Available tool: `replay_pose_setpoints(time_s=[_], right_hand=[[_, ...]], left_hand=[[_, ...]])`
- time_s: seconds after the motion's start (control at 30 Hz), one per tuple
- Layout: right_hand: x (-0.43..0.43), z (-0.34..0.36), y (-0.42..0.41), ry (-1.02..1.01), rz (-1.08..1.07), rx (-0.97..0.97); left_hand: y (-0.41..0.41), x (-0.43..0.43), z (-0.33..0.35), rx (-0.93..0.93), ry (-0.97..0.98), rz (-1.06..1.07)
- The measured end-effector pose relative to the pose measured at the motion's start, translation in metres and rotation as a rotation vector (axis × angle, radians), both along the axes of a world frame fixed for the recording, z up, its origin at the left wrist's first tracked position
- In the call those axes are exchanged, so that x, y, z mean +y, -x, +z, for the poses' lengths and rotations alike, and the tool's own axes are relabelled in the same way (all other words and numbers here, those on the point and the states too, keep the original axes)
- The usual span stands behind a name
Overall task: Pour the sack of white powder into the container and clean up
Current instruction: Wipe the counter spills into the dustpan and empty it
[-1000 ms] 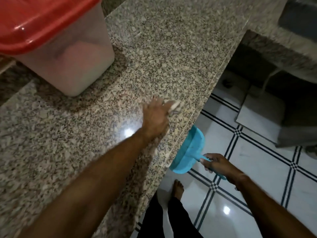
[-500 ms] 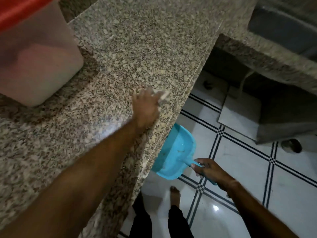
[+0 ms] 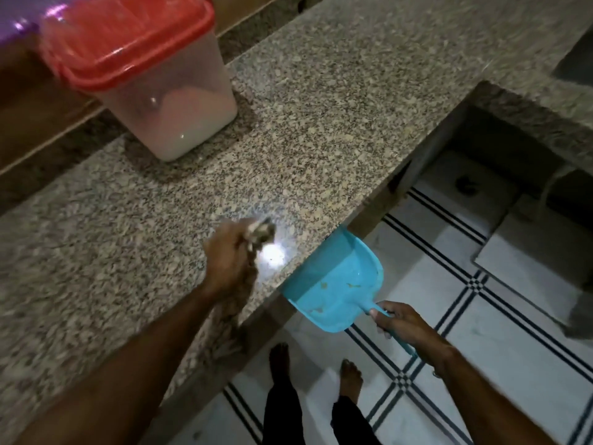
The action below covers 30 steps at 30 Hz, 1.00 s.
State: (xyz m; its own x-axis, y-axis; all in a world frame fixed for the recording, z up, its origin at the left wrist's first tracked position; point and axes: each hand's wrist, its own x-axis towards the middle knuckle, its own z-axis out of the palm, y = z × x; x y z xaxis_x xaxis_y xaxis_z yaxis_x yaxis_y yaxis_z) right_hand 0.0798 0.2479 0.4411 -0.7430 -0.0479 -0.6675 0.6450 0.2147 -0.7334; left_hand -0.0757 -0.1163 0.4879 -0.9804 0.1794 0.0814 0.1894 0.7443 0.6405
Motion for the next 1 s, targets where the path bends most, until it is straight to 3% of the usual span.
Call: replay_pose_setpoints(time_s=[0.13, 0.23, 0.33, 0.43, 0.5, 0.57, 0.63, 0.73, 0.8, 0.87, 1.0], right_hand=[[0.006, 0.001, 0.001, -0.028, 0.030, 0.006], [0.005, 0.000, 0.002, -0.030, 0.055, 0.026], [0.002, -0.010, -0.001, -0.057, 0.086, 0.007], [-0.008, -0.017, -0.007, -0.087, 0.120, -0.036], [-0.016, -0.017, -0.009, -0.104, 0.156, -0.038], [-0.023, -0.014, -0.008, -0.107, 0.170, -0.033], [-0.027, -0.010, -0.007, -0.097, 0.165, -0.043], [-0.039, 0.000, -0.002, -0.091, 0.183, -0.025], [-0.047, 0.004, 0.000, -0.077, 0.179, -0.004], [-0.054, 0.005, 0.000, -0.078, 0.189, 0.003], [-0.066, 0.006, -0.009, -0.101, 0.235, -0.013]], left_hand=[[0.036, -0.075, -0.024, -0.051, 0.231, 0.356], [0.033, -0.105, -0.042, -0.159, 0.225, 0.525], [0.007, -0.028, -0.022, -0.148, 0.045, 0.385], [-0.017, 0.046, -0.003, -0.145, 0.006, 0.155], [-0.019, 0.043, 0.000, -0.138, -0.026, 0.120], [-0.023, 0.008, 0.008, -0.113, -0.113, 0.213], [-0.039, -0.047, 0.008, -0.054, 0.029, 0.391], [-0.075, -0.144, -0.001, -0.176, 0.175, 0.788], [-0.092, -0.168, -0.006, -0.255, 0.226, 0.917], [-0.093, -0.143, -0.006, -0.241, 0.229, 0.913], [-0.078, -0.025, 0.006, -0.143, 0.381, 0.663]])
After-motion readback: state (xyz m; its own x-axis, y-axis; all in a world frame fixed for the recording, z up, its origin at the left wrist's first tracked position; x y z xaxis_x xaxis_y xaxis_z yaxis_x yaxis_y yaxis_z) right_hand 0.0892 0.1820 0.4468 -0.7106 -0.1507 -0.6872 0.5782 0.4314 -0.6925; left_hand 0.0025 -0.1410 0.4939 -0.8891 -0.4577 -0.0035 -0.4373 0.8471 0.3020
